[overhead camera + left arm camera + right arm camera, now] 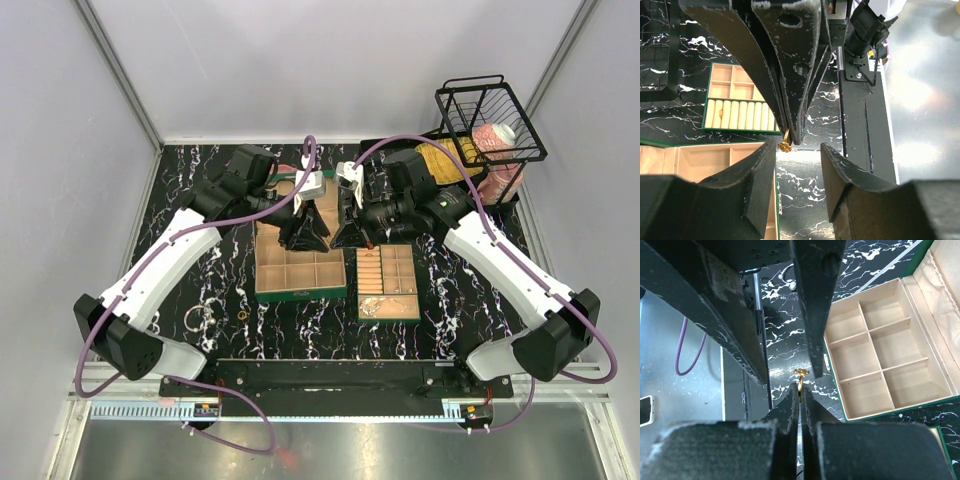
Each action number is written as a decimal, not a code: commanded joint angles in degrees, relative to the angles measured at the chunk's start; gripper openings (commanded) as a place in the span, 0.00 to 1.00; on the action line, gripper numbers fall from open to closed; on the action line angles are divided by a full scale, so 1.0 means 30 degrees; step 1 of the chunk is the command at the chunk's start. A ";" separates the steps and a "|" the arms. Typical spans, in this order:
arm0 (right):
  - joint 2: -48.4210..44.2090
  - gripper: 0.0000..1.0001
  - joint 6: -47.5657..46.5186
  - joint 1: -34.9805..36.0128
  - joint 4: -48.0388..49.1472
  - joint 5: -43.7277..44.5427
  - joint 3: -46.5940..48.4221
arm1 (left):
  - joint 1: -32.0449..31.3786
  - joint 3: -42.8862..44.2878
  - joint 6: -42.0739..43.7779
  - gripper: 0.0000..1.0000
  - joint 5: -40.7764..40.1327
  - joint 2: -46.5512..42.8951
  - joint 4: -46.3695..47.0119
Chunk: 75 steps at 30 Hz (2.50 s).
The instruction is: Organize the mixed jewelry
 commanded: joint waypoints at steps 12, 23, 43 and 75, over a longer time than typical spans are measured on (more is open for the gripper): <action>-0.0651 0.00 -0.0256 0.0250 0.0501 0.0066 -0.0321 | 0.0057 0.0856 -0.0472 0.14 0.1238 0.0686 0.0962; -0.1120 0.18 -0.0812 0.0250 0.0092 0.0738 -0.0527 | 0.0057 0.0739 -0.0619 0.00 -0.0018 0.0424 0.1138; -0.1414 0.36 -0.1516 0.0279 -0.0349 0.2702 0.0293 | -0.0030 0.0944 -0.0091 0.00 -0.0843 0.0540 0.0024; -0.0183 0.12 -0.0344 0.0250 0.0824 0.1210 0.0997 | -0.0206 0.0299 -0.0648 0.00 -0.0579 0.0540 0.0845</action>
